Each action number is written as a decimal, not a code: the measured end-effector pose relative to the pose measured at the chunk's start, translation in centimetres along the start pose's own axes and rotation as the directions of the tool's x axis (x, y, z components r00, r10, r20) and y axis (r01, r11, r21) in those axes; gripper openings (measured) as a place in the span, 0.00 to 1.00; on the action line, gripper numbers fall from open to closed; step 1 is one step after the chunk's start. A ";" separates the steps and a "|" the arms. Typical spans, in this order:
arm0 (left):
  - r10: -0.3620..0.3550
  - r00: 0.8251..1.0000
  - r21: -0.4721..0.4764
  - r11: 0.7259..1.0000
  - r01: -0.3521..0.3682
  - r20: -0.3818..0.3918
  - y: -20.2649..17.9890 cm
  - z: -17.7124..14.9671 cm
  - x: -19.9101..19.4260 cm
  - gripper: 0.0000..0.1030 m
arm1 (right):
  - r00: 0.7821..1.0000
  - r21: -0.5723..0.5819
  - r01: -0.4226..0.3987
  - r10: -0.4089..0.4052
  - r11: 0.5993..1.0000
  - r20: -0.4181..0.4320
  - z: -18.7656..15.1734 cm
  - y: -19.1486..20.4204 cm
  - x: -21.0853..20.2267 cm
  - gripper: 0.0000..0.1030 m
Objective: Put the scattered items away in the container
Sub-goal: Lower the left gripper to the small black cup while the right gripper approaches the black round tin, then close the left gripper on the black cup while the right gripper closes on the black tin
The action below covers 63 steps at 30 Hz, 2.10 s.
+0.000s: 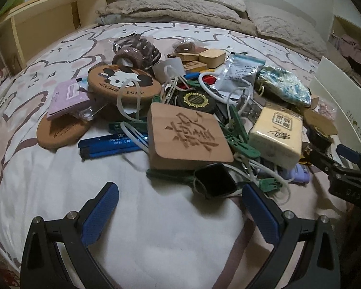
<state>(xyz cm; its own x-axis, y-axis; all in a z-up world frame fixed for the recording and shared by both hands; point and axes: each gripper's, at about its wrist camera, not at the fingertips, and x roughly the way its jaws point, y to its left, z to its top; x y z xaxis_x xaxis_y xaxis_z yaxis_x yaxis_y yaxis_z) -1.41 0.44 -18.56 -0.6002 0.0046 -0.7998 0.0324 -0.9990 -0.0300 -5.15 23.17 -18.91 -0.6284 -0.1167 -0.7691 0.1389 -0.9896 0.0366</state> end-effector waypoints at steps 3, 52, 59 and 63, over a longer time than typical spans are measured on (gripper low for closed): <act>-0.003 1.000 -0.010 1.000 0.003 0.008 0.1 -0.1 0.1 1.00 | 1.000 0.024 -0.017 0.017 1.000 -0.005 -0.2 -0.3 0.1 1.00; -0.154 0.987 0.048 0.987 0.151 0.047 -0.9 -0.2 -1.2 0.31 | 0.995 0.060 -0.095 0.092 0.994 0.046 0.6 -0.8 -0.8 0.69; -0.159 0.986 0.052 0.986 0.156 0.057 -0.9 -0.3 -1.7 0.31 | 0.991 0.037 -0.124 0.122 0.992 0.055 1.6 0.1 -0.7 0.60; -0.156 0.986 0.052 0.987 0.153 0.061 -0.8 -0.4 -1.8 0.30 | 0.992 0.042 -0.123 0.122 0.992 0.027 1.3 -0.2 -0.1 0.49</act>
<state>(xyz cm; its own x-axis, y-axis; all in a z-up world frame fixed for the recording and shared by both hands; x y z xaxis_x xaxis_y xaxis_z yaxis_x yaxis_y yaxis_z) 0.00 1.26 -17.31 -0.6453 0.1581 -0.7474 -0.1013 -0.9874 -0.1214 -6.15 23.26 -18.04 -0.6276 -0.2387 -0.7411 0.1829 -0.9704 0.1576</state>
